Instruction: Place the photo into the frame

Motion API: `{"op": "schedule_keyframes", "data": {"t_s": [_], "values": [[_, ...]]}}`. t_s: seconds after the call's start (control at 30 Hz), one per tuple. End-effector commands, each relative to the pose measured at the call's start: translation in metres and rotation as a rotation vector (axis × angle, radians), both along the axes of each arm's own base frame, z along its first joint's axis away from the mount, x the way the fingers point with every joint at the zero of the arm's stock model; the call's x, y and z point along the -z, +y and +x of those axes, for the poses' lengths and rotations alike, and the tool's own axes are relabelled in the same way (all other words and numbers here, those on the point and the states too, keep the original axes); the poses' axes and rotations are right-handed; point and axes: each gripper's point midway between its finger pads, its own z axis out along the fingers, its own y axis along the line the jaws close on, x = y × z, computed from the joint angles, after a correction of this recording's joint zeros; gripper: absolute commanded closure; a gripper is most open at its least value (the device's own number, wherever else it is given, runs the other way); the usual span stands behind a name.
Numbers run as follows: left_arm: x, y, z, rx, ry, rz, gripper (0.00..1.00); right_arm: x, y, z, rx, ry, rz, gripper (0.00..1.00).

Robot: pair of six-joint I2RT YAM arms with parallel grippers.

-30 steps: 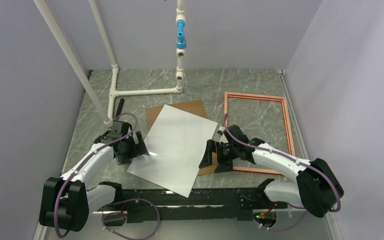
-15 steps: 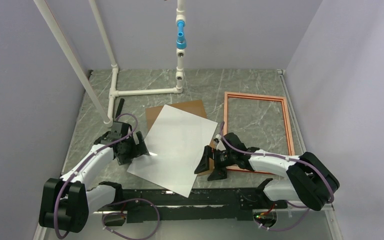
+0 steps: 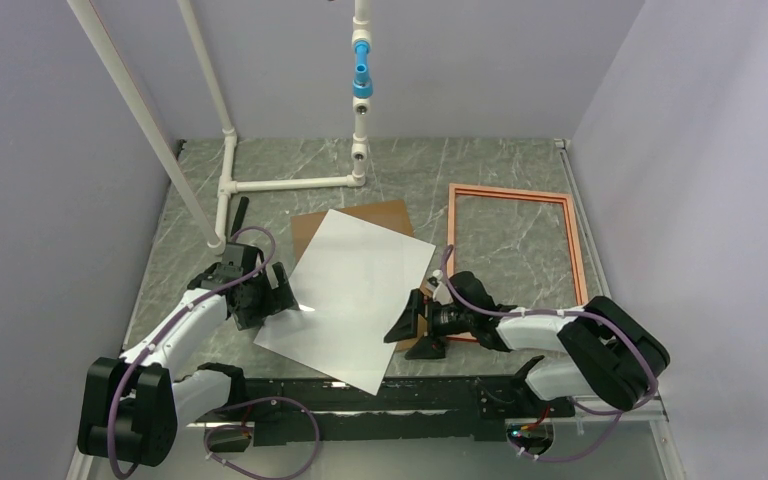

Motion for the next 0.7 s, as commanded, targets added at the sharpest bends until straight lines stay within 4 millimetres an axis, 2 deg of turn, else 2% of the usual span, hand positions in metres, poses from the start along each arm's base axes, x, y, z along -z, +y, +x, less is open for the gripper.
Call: {"op": "schedule_keyframes", "data": {"t_s": [0.0,0.33,0.47,0.67], "values": [[-0.005,-0.006,0.004,0.004,-0.035,-0.032,0.01,-0.020,0.008,0.009,0.022,-0.079,0.087,0.00],[-0.006,-0.008,0.004,0.014,-0.044,-0.044,0.01,-0.057,0.016,0.020,0.020,-0.211,0.184,0.00],[-0.006,-0.010,0.004,0.019,-0.045,-0.048,0.01,-0.059,0.017,0.024,0.015,-0.256,0.185,0.00],[-0.006,-0.011,0.004,0.025,-0.043,-0.048,0.01,-0.048,0.024,0.035,0.030,-0.250,0.175,0.00]]}}
